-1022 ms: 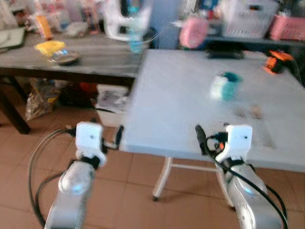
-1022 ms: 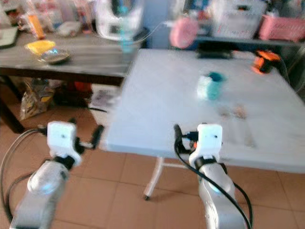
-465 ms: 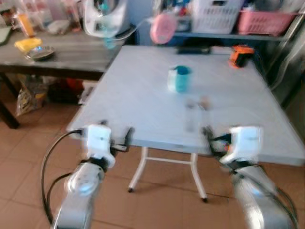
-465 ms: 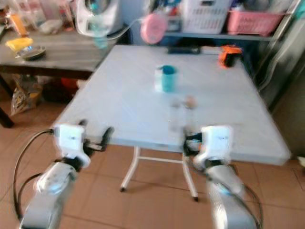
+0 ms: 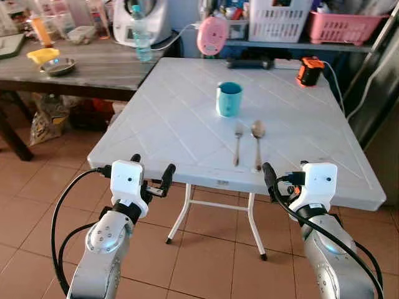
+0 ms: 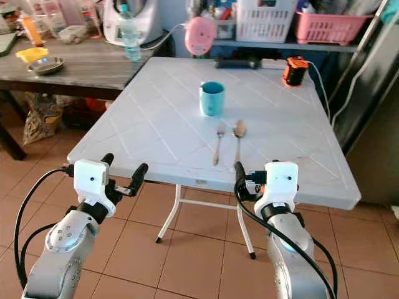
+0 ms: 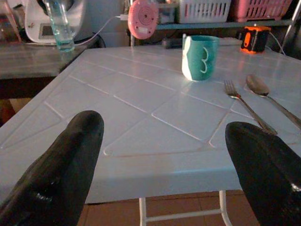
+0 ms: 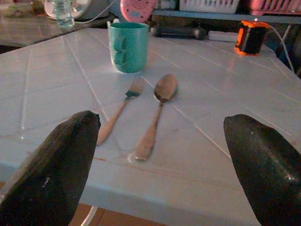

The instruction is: Setting the table

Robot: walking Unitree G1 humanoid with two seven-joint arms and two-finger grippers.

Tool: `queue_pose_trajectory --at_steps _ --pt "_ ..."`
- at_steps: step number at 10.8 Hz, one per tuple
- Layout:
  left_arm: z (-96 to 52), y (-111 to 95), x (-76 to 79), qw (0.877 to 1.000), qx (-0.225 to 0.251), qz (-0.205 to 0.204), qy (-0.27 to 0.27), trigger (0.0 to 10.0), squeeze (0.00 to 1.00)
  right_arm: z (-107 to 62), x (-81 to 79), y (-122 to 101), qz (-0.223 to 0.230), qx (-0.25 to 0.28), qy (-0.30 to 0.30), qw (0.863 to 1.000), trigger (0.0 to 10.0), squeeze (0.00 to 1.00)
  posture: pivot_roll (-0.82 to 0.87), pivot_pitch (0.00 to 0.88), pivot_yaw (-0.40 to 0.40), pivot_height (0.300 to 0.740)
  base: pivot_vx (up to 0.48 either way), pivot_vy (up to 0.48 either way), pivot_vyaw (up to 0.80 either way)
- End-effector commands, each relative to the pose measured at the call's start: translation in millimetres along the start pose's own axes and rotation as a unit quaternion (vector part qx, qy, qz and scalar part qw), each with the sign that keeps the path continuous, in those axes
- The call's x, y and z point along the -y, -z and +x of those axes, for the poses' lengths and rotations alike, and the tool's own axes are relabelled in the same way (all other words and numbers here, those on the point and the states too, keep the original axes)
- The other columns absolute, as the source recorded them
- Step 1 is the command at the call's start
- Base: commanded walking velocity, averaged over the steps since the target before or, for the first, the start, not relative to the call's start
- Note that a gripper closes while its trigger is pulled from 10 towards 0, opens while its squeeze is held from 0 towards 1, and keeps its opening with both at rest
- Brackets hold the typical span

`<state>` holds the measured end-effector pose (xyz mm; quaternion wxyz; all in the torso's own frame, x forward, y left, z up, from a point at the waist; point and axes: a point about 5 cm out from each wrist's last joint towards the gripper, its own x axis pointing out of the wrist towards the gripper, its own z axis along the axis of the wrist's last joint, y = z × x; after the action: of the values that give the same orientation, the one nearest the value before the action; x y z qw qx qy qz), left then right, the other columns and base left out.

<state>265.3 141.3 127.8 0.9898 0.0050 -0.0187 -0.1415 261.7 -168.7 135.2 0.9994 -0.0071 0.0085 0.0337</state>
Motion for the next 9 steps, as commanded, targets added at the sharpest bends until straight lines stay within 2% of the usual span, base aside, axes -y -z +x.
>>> queue_pose_trajectory --at_steps 1,9 --pt "-1.2 -2.6 -1.2 1.000 0.007 0.002 0.002 10.0 0.00 0.3 -0.6 -2.3 0.001 0.003 -0.003 1.000 10.0 0.00 0.00 0.027 0.024 0.740 0.000 0.000 0.00" --pt "-2.4 -1.6 1.6 1.000 0.006 -0.007 0.014 10.0 0.00 -1.8 -1.8 -1.5 0.001 0.000 -0.004 1.000 10.0 0.00 0.00 0.037 0.024 0.740 0.299 0.000 0.00"
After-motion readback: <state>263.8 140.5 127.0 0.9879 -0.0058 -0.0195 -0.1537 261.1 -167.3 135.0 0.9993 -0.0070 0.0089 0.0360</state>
